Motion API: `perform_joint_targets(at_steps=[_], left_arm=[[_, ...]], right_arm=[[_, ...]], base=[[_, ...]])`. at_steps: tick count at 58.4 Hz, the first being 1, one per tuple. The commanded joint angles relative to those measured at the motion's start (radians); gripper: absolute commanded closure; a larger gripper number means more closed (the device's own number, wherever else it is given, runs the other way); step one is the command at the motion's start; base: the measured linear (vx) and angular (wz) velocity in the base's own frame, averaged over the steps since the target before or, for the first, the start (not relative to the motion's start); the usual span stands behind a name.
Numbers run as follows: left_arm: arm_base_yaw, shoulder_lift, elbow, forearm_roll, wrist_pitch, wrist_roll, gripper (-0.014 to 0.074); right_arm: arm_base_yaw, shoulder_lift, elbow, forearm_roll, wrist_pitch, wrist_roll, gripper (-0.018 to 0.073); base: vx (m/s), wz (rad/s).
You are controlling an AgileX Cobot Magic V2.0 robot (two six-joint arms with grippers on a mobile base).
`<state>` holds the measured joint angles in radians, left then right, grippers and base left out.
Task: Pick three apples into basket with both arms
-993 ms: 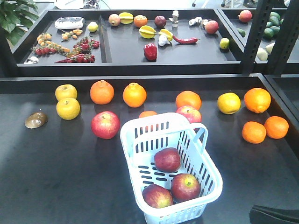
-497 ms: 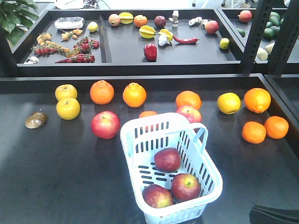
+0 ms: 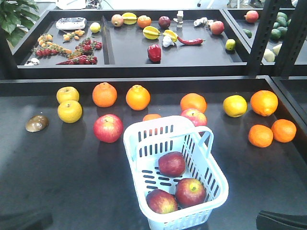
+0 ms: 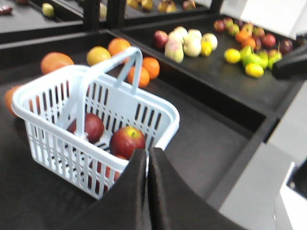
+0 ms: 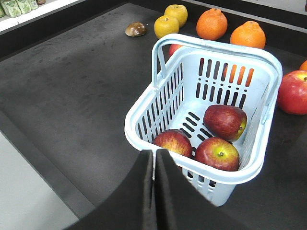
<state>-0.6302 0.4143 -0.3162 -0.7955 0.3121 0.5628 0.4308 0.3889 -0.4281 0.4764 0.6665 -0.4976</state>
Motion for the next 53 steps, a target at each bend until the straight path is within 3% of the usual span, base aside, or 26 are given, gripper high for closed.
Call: perform_joint_targets(at_steps=[1,8,19,28,39,53], left_arm=[[0.001,0.01,-0.006,-0.013,-0.104,-0.005,0.0602],[0.001,0.01,0.071,0.089,-0.172,-0.054,0.0602],[0.001,0.008,0.252,0.262,-0.269,-0.292,0.0602],[0.001,0.008,0.32,0.331,-0.312,-0.446,0.0602],[0.001,0.008,0.32,0.393,-0.379,-0.449,0.0602],[0.001,0.008,0.32,0.407,-0.386,-0.447,0.0602]], right_arm=[[-0.004,0.007,-0.028,0.014,-0.064,-0.009,0.0564],[-0.004,0.007,-0.028,0.014,-0.064,-0.009,0.0564],[-0.004,0.007,-0.028,0.014,-0.064,-0.009,0.0564],[-0.004,0.007,-0.028,0.015,-0.064,-0.012,0.0564],[-0.004,0.007,-0.028,0.018,-0.063,-0.012,0.0564],[-0.004,0.007,-0.028,0.021,-0.063,-0.012,0.0564]], base=[[0.0,0.0],[0.0,0.0],[0.0,0.0],[0.0,0.0],[0.0,0.0],[0.0,0.0]])
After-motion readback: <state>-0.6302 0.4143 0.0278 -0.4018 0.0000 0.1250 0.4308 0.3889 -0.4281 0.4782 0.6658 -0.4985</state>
